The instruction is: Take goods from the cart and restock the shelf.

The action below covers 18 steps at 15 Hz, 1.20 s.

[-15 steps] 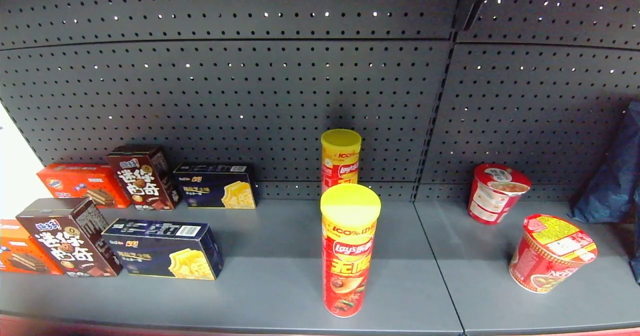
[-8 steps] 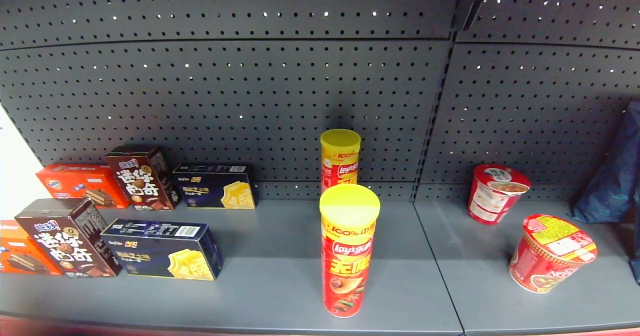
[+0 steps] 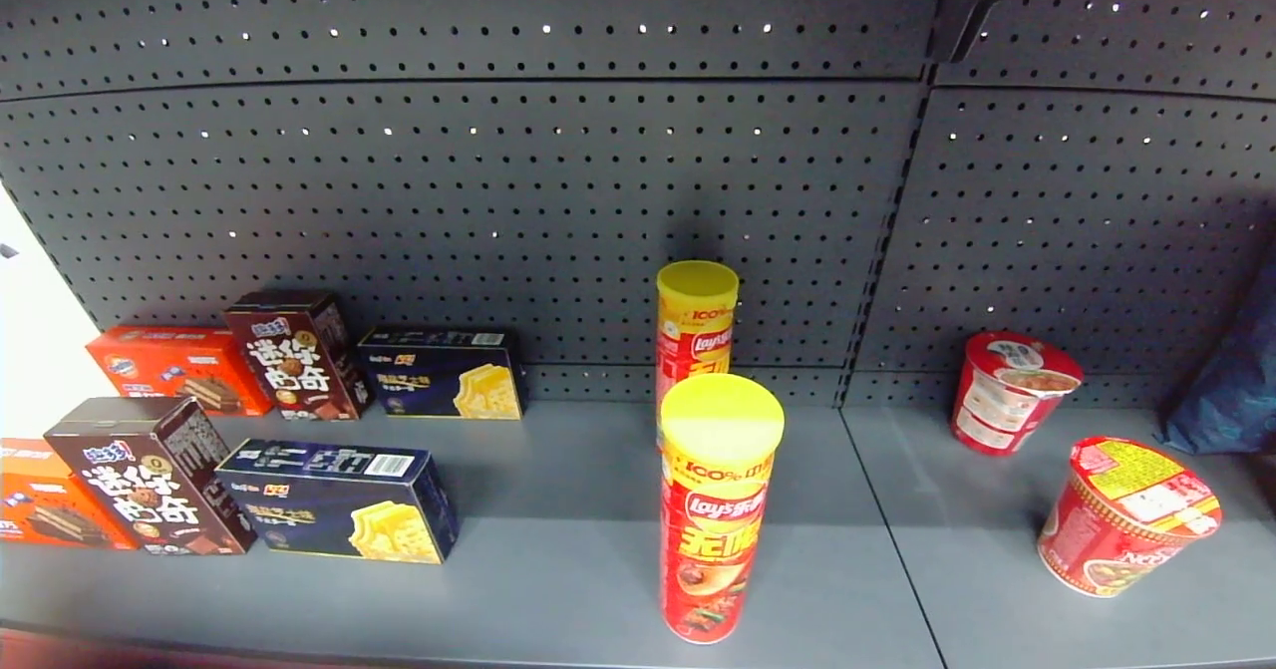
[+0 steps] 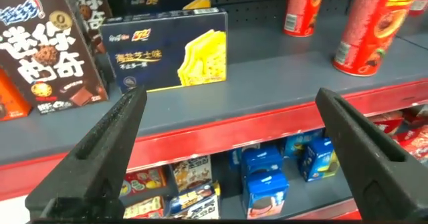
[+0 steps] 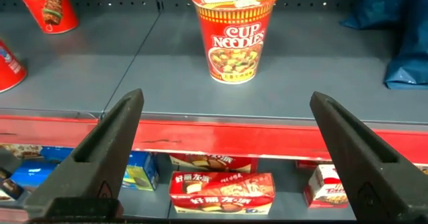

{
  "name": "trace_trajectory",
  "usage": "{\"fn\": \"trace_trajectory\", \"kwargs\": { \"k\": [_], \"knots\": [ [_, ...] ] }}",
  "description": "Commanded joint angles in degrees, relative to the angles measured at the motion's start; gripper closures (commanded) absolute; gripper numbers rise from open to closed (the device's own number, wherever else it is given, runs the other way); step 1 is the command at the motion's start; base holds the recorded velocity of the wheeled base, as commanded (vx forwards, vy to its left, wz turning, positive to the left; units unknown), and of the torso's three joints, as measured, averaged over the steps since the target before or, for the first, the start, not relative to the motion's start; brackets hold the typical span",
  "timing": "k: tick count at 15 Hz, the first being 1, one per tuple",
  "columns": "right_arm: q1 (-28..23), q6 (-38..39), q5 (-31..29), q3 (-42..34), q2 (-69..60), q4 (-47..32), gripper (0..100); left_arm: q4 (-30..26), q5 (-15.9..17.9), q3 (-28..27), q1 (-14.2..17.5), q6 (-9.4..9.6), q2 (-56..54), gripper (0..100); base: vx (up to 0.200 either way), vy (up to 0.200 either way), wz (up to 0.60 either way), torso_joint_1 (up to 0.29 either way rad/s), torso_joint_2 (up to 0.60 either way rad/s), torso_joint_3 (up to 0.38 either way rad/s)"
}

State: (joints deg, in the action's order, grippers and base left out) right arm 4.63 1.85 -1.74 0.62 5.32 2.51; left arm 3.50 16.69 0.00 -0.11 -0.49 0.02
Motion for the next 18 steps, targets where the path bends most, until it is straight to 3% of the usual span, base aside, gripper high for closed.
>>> {"fn": "trace_trajectory", "kwargs": {
  "k": [1, 5, 18],
  "knots": [
    [0.03, -0.01, -0.01, -0.01, 0.22, 0.04, 0, 0.02, 0.01, 0.0, 0.02, 0.05, -0.02, 0, 0.0, 0.0, 0.0, 0.0, 0.0, 0.0],
    [0.03, -0.1, -0.01, -0.01, 0.22, 0.04, 0, -0.07, 2.03, 0.0, 0.02, 0.58, -0.02, 0, 0.0, 0.0, 0.0, 0.0, 0.0, 0.0],
    [0.03, -1.33, 1.13, -0.01, 0.22, -0.05, 0, -0.25, 2.03, 0.0, 0.02, 0.22, -0.02, 0, 0.0, 0.0, 0.0, 0.0, 0.0, 0.0]
  ]
}}
